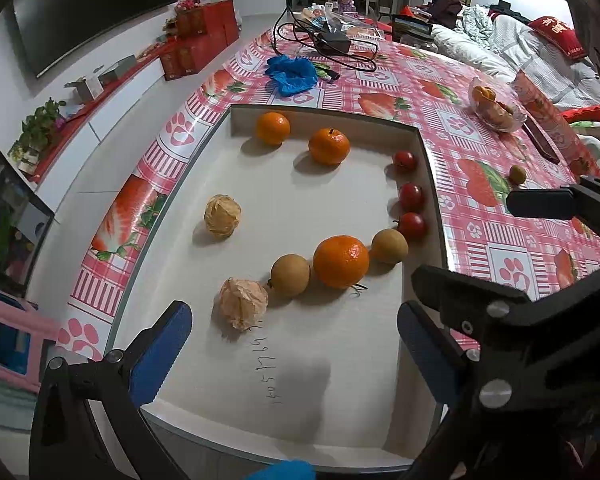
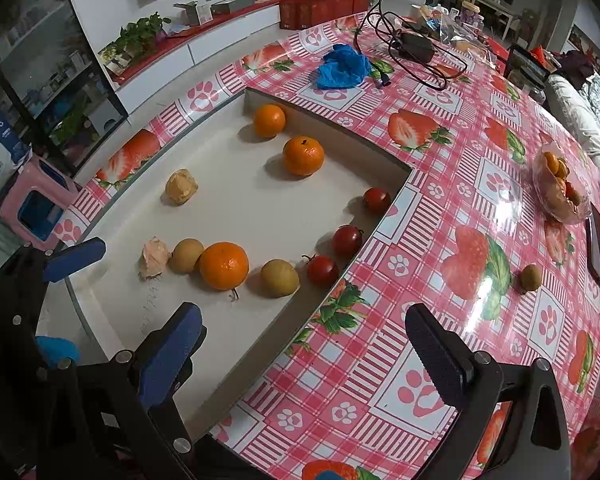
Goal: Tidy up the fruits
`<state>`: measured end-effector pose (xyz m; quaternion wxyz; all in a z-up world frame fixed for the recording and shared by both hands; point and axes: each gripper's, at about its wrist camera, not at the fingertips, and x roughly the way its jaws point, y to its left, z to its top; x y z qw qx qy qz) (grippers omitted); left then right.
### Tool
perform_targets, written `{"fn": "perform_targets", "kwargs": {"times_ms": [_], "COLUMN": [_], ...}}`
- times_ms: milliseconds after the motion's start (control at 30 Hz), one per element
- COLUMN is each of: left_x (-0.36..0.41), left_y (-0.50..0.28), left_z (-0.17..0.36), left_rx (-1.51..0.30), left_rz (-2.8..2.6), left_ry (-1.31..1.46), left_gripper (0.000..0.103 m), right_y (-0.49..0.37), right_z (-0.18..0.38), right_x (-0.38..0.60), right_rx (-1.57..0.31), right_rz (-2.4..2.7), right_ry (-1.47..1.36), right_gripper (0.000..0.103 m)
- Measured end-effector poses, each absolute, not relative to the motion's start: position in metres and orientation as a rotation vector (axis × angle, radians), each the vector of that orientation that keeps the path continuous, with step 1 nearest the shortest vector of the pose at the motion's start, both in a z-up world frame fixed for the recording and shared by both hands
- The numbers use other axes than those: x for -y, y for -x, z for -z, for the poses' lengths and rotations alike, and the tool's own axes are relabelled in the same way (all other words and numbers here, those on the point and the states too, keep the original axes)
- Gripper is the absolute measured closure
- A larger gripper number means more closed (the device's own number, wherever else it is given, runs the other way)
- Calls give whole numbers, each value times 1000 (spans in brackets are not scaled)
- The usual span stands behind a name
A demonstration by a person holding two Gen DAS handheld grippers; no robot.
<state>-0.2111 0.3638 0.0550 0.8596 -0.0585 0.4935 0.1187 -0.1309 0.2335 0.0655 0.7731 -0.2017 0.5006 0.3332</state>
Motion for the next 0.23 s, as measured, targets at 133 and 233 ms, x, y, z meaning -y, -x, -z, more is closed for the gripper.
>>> {"fn": "perform_targets", "kwargs": {"times_ms": [133,233], "left_x": [-363,-363], "left_y": [212,212], "left_z": [-55,-55], "left_rx": [-1030,-1022], "left_rz": [-249,-244], "left_ry": [124,127], "left_gripper": [0,0], "right_y": [133,133], "right_z": [-64,-64], "right_x": [-234,-234], "right_rx": [-1086,-1086], "right_rz": [-724,-726], "right_ry": [440,439], "right_gripper": [1,1]}}
